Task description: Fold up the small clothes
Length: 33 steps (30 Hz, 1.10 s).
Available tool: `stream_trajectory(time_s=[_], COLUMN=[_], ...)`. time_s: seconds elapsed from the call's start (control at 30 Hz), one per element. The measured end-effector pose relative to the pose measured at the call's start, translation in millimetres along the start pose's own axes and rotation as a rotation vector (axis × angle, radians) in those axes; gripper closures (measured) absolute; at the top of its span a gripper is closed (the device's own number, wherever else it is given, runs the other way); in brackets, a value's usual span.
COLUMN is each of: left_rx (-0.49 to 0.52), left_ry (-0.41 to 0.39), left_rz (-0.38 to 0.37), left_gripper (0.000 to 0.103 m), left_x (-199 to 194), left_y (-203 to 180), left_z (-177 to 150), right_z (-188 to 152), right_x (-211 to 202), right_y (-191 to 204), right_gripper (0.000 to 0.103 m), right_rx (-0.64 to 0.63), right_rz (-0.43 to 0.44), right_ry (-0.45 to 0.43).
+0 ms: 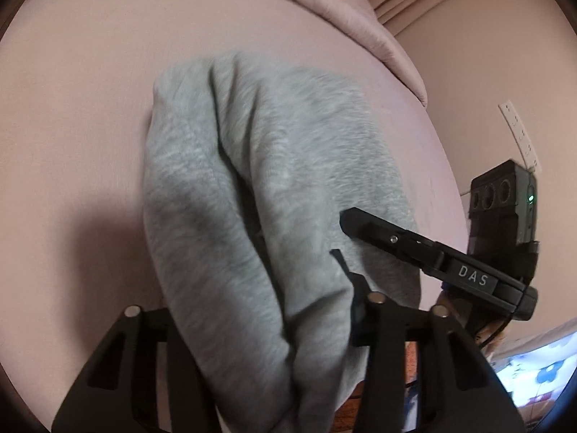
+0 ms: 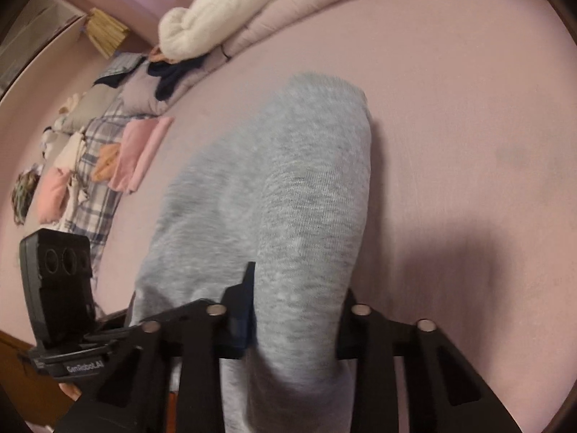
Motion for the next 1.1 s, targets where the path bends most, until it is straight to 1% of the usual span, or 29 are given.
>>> stream_trajectory(time_s=[0.07,0.17,0.23,0.37,0.43,0.47,0.53,0.57,0.6,0.67,0.73,0.77,0.8,0.83,0.87,0.9,0.97,1.03,1.07,1.1], left_rx=[0.020,0.039,0.060,0.081,0.094,0.095,0.082,0.074,0.060,0.043,0.039,0.045,0.047,0.051,0.055,0.056,0.055,0.052,0.048,0.045], left_ry=[-0.035,-0.130,-0.170,-0.206,-0.219,-0.217,-0.199,-0.184,-0.161,-0.125,-0.107,-0.106,-0.109,-0.115,-0.116,-0.118,-0.126,-0.148,-0.166,-0.179], left_rz=[0.011,0.021,0.026,0.047,0.061,0.067,0.068,0.072,0.079,0.092,0.107,0.119,0.125,0.132,0.140,0.150,0.164,0.165,0.170,0.171], left_gripper=[0.060,0.060,0.060,0.060,0.060,0.060,0.060,0.060,0.059,0.059,0.057,0.054,0.052,0.051,0.047,0.044,0.042,0.036,0.027,0.020], left_x=[-10,-31,-36,-33,-29,-22,-16,-9,-5,7,15,16,18,17,15,12,4,-12,-21,-28], left_y=[-9,-25,-33,-36,-33,-32,-21,-21,-15,-8,-5,-4,-3,-3,-3,-3,-4,-3,-3,-3], left_z=[7,25,37,54,56,59,52,56,50,51,48,45,52,53,54,54,53,49,50,50], right_z=[10,30,44,63,68,69,71,70,68,62,56,54,53,53,53,53,55,57,60,62], right_x=[-12,-26,-29,-25,-19,-16,-6,-2,3,13,15,14,12,9,6,2,-8,-21,-27,-35], right_y=[9,19,20,13,7,4,-7,-11,-16,-25,-31,-33,-33,-32,-33,-33,-28,-20,-19,-15], right_gripper=[0.073,0.073,0.073,0.073,0.073,0.073,0.073,0.073,0.073,0.073,0.072,0.070,0.069,0.062,0.054,0.049,0.030,0.021,0.017,0.015], right_rx=[-0.043,-0.105,-0.128,-0.145,-0.140,-0.135,-0.109,-0.100,-0.089,-0.062,-0.053,-0.052,-0.050,-0.049,-0.050,-0.052,-0.071,-0.098,-0.114,-0.133], right_rz=[-0.009,-0.010,-0.010,-0.037,-0.046,-0.048,-0.053,-0.058,-0.063,-0.077,-0.094,-0.102,-0.103,-0.108,-0.128,-0.148,-0.161,-0.167,-0.175,-0.188], right_ry=[-0.032,-0.084,-0.114,-0.139,-0.143,-0.141,-0.121,-0.108,-0.093,-0.060,-0.049,-0.049,-0.050,-0.050,-0.051,-0.053,-0.076,-0.107,-0.125,-0.146])
Point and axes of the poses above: each gripper's, at about its wrist camera, not at the fingertips, and x roughly the way its jaws point, y to its left, z to its top, the point moved 10 cm from there along x, roughly the way its jaws point, and after that the axes turned 8 degrees about z, right-handed, at the moved point
